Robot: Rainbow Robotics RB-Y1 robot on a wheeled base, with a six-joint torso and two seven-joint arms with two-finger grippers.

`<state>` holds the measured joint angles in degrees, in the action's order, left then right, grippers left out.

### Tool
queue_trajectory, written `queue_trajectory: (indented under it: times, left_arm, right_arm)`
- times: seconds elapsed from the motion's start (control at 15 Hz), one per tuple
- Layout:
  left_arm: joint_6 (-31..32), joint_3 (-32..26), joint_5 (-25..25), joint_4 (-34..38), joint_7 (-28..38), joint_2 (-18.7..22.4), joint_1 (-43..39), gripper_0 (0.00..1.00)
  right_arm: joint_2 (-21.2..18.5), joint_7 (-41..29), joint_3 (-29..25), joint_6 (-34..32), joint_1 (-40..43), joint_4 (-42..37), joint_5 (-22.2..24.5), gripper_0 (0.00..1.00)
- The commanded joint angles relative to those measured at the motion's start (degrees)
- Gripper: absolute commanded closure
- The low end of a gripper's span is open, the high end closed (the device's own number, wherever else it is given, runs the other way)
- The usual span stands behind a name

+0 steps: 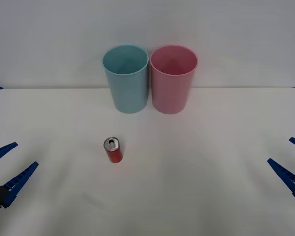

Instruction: Grasp the object on the table and drop it into the matching bin: aluminum can to the light blue bin, PET bottle to the pink bin.

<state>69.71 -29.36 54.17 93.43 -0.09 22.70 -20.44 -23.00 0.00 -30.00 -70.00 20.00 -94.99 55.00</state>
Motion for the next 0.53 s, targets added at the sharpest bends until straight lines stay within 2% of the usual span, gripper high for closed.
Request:
queue_trajectory:
  times: [0.07,0.53]
  left_arm:
    - [-0.3,0.7,0.2,-0.3,-0.4,0.1,-0.6,0.0]
    - [-1.9,4.0,4.4,-1.1,-2.5,0.0,-0.5,0.0]
  right_arm:
    - [0.0,0.0,0.0,0.0,0.0,0.0,0.0,0.0]
    - [0.0,0.0,0.0,0.0,0.0,0.0,0.0,0.0]
